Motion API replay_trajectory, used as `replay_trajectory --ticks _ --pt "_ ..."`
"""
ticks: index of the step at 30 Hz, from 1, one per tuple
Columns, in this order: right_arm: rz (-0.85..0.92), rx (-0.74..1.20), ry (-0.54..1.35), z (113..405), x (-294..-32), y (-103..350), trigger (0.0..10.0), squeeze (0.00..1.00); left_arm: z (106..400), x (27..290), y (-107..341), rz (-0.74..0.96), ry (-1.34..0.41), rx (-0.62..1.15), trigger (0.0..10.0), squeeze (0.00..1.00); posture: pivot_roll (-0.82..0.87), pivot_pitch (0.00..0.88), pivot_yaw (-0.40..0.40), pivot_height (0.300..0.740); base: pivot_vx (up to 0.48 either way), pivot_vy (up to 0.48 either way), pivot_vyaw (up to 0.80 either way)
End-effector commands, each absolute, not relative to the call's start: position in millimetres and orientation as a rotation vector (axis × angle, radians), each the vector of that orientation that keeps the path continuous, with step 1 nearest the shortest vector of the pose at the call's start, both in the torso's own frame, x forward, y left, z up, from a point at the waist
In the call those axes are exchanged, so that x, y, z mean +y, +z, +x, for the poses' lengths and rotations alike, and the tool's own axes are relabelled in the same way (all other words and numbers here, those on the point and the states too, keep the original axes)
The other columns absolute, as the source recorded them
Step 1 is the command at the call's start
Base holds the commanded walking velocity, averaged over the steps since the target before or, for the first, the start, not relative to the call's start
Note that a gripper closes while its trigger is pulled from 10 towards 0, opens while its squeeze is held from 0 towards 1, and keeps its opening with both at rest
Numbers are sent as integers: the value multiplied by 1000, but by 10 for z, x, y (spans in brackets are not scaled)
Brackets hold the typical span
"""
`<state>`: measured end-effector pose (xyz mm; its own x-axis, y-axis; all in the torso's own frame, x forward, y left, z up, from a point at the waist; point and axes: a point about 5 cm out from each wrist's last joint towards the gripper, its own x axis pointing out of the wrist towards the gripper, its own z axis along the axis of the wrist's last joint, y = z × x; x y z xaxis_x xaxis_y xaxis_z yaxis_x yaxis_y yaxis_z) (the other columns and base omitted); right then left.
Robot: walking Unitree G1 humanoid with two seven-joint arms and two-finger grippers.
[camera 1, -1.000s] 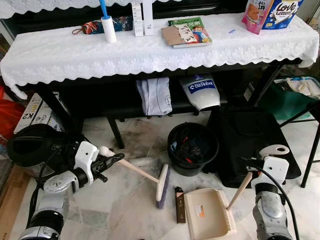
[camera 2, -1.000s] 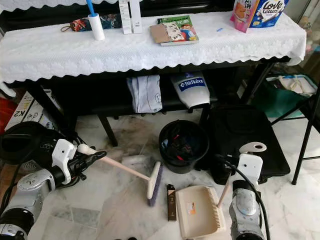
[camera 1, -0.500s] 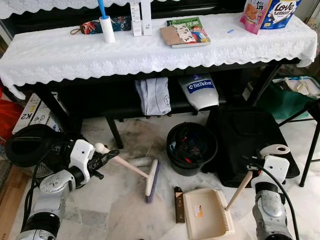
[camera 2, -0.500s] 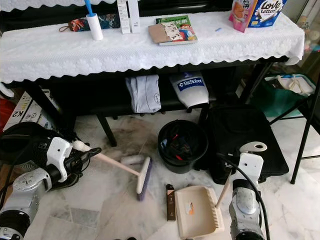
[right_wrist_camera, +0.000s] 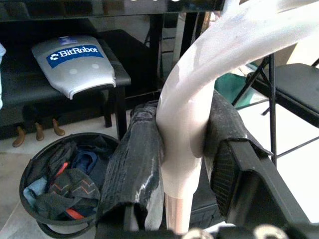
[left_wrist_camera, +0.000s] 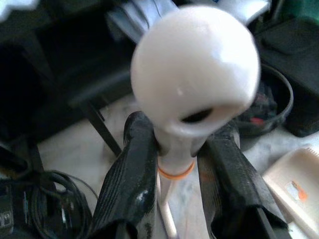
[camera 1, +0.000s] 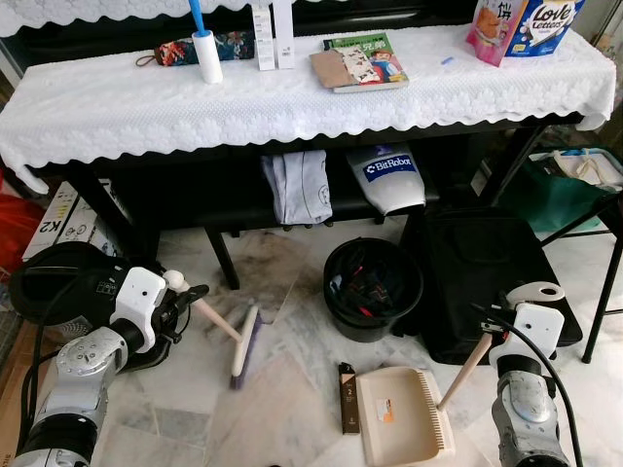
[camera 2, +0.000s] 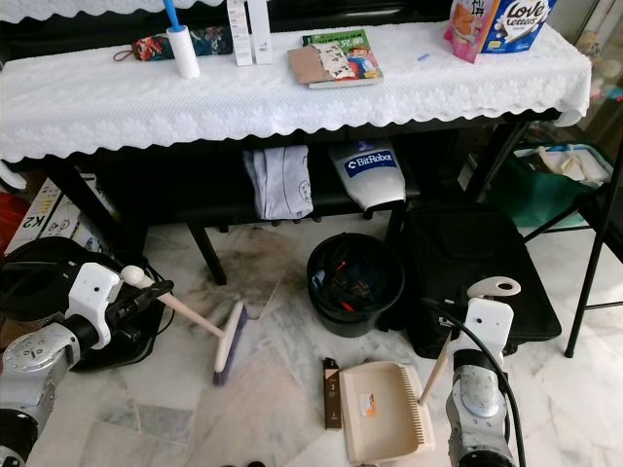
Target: Sweep floor
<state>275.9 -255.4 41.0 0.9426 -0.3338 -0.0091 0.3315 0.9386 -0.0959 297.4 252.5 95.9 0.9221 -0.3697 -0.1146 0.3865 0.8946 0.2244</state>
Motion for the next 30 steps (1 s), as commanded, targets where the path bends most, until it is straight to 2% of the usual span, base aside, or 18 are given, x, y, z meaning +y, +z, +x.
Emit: replay_trajectory --ticks 1,6,13,15,21,24,28,30 --pt "-88 60 -345 2710 -2557 337 10000 0 2953 2565 1089 238 -335 -5 10000 0 -124 115 70 740 0 0 0" --pt "-89 61 -343 2702 -2551 330 10000 0 2770 2570 1093 275 -315 -36 10000 0 -122 116 70 740 0 0 0" --pt "-89 63 -343 2694 -2553 324 10000 0 2688 2560 1074 284 -344 -20 10000 0 -118 120 73 740 0 0 0" --pt "-87 64 -344 2693 -2549 320 10000 0 2624 2490 1025 280 -360 -6 10000 0 -116 120 74 740 0 0 0" --pt "-89 63 -344 2691 -2553 321 10000 0 2514 2458 928 288 -330 33 10000 0 -121 119 72 740 0 0 0" --pt "-92 63 -346 2686 -2567 322 10000 0 2432 2417 853 245 -342 86 10000 0 -121 119 73 740 0 0 0" --pt "-92 64 -346 2688 -2570 322 10000 0 2328 2280 751 100 -476 216 10000 0 -117 120 72 740 0 0 0" --pt "-91 65 -345 2690 -2566 322 10000 0 2317 2275 726 80 -501 247 10000 0 -115 118 73 740 0 0 0"
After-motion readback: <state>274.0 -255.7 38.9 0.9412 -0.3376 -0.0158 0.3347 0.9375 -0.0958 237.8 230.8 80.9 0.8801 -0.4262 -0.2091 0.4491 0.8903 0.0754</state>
